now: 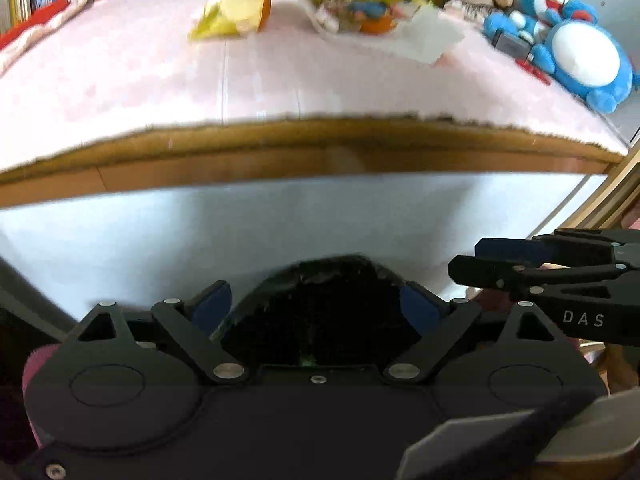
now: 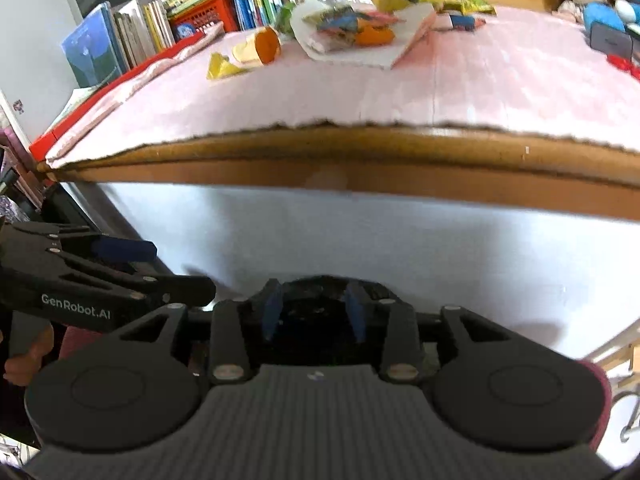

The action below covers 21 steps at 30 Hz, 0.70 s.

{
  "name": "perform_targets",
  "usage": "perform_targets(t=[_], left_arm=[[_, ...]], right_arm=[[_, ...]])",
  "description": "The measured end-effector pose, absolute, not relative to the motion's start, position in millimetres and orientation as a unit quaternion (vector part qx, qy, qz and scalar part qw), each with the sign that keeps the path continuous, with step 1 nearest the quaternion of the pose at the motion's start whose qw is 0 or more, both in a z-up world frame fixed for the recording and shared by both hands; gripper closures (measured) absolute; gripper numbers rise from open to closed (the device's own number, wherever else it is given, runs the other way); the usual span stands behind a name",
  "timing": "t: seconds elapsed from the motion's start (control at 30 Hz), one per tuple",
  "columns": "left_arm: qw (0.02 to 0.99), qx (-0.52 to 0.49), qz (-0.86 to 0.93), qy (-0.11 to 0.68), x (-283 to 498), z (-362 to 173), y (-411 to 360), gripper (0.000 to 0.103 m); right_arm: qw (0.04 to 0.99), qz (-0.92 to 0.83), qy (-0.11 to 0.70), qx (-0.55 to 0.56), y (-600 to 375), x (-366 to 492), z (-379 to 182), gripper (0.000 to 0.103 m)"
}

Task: Collect trash
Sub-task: 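Raise both open tools back over the bed toward the remaining trash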

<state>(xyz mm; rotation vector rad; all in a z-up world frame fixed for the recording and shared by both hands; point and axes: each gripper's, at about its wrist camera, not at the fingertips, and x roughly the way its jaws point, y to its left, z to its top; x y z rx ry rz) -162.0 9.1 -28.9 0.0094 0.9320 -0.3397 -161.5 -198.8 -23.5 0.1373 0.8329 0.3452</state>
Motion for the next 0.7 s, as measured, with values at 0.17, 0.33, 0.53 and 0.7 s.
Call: perform_targets(t=[0.17, 0.33, 0.53, 0.7], left_arm=[[0.907, -0.019, -0.181, 0.381, -163.6, 9.0, 20.5, 0.009], [0.938, -0.029, -0.178, 0.297, -158.1, 46.2, 29.9, 0.003], [0.957, -0.027, -0.142, 0.251, -128.3, 68.1, 31.5, 0.002], [0.964, -0.032, -0.109, 0.239, -89.8, 65.5, 32.4, 0.001]], right_arm=[[0.916, 0.182, 0.350, 0.069, -205.8, -157.7, 7.1, 0.029], [0.941, 0.177, 0.286, 0.050, -210.5, -144.3, 39.8, 0.017], [0.960, 0.153, 0.230, 0.042, -216.7, -114.2, 57.9, 0.013], [0.964, 0.142, 0.218, 0.061, -224.2, -75.3, 61.5, 0.010]])
